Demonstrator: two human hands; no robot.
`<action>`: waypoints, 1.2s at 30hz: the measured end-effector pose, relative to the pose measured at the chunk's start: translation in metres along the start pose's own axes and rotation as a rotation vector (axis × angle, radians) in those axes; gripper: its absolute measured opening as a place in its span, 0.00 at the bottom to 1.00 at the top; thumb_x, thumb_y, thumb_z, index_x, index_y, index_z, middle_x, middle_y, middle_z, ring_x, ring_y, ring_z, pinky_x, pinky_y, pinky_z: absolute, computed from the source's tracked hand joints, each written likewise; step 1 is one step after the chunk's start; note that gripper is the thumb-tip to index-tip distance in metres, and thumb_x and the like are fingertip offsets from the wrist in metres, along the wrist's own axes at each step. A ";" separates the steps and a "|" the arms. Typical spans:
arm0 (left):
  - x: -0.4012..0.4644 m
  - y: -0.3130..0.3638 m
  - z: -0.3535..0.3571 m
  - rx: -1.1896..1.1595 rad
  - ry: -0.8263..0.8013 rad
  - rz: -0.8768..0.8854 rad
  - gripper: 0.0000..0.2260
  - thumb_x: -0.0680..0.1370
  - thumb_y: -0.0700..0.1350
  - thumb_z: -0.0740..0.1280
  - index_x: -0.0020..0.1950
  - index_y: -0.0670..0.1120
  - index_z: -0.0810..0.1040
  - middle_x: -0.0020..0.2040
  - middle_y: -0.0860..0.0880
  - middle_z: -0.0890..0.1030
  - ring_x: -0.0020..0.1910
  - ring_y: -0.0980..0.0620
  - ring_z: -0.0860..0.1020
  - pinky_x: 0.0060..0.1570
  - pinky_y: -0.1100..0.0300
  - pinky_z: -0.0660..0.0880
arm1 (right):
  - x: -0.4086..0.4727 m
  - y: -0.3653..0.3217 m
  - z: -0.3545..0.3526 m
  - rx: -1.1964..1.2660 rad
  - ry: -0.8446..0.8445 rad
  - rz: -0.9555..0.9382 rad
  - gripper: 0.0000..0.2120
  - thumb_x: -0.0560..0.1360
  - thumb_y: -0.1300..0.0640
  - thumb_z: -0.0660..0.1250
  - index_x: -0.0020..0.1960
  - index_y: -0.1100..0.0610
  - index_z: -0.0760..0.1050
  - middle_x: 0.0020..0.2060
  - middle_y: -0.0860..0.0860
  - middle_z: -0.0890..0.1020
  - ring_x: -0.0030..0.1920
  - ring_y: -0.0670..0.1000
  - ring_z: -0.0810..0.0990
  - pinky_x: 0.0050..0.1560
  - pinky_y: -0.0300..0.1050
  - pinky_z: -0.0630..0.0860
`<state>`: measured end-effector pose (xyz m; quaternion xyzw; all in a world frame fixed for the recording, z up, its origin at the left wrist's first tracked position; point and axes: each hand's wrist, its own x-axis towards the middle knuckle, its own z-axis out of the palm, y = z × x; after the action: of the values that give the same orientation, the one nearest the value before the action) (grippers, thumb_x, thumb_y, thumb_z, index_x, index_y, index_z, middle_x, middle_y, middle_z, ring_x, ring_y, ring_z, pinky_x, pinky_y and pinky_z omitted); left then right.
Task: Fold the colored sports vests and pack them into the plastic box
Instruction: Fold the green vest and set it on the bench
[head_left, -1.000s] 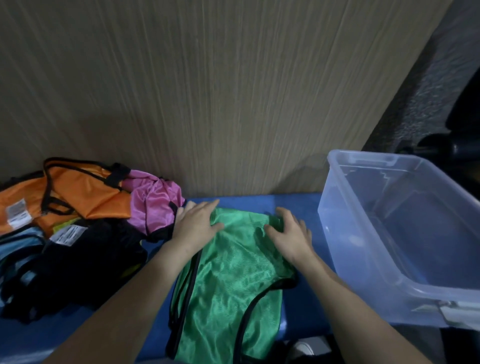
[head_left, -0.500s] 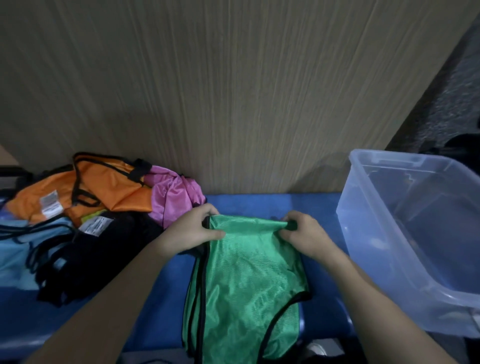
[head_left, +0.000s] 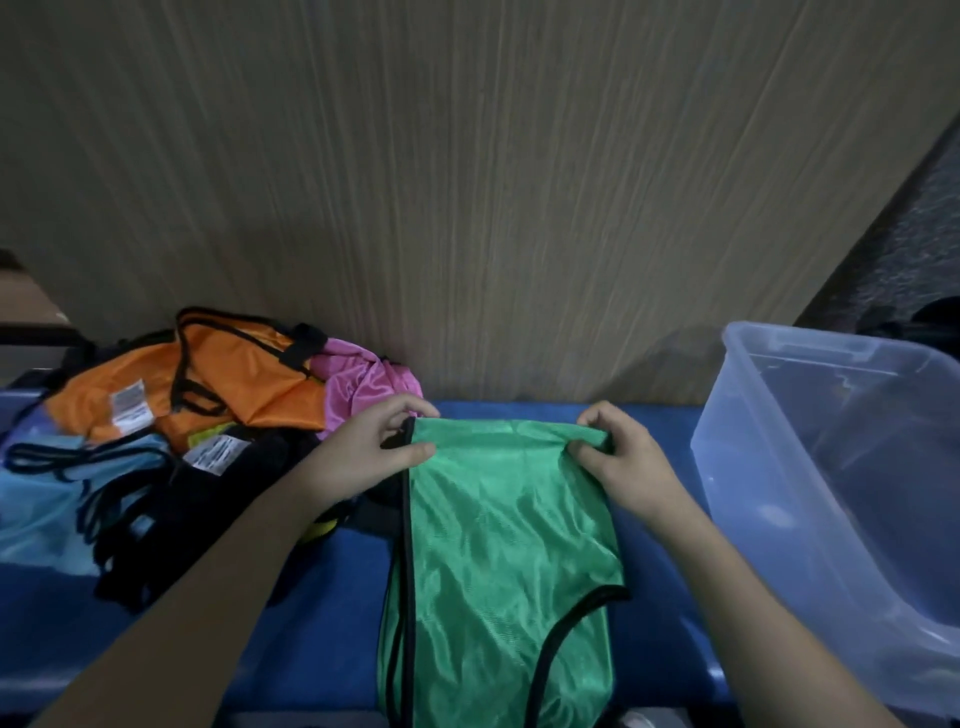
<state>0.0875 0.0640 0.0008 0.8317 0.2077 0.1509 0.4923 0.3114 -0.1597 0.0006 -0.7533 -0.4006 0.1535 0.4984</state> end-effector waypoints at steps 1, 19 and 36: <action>0.004 -0.005 0.000 0.034 -0.001 0.000 0.22 0.72 0.62 0.74 0.64 0.59 0.76 0.66 0.57 0.78 0.71 0.53 0.73 0.71 0.42 0.68 | 0.002 0.002 0.000 -0.012 0.005 0.014 0.11 0.75 0.63 0.70 0.42 0.50 0.72 0.34 0.46 0.77 0.34 0.46 0.72 0.38 0.47 0.70; 0.035 0.001 0.016 0.298 0.423 0.115 0.14 0.73 0.50 0.76 0.57 0.58 0.79 0.55 0.52 0.74 0.59 0.54 0.74 0.61 0.56 0.72 | 0.028 0.009 0.002 0.164 0.142 0.026 0.10 0.71 0.69 0.72 0.40 0.55 0.77 0.37 0.51 0.81 0.40 0.49 0.78 0.44 0.53 0.76; -0.054 0.014 0.025 0.552 0.278 0.482 0.14 0.69 0.42 0.80 0.50 0.50 0.80 0.49 0.65 0.73 0.54 0.56 0.75 0.54 0.57 0.74 | -0.042 0.002 -0.022 -0.190 -0.108 -0.160 0.15 0.66 0.69 0.70 0.41 0.48 0.76 0.42 0.47 0.80 0.45 0.49 0.81 0.52 0.48 0.76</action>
<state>0.0546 0.0125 -0.0013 0.9294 0.1039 0.3120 0.1678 0.2999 -0.2058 0.0018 -0.7533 -0.4984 0.1152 0.4133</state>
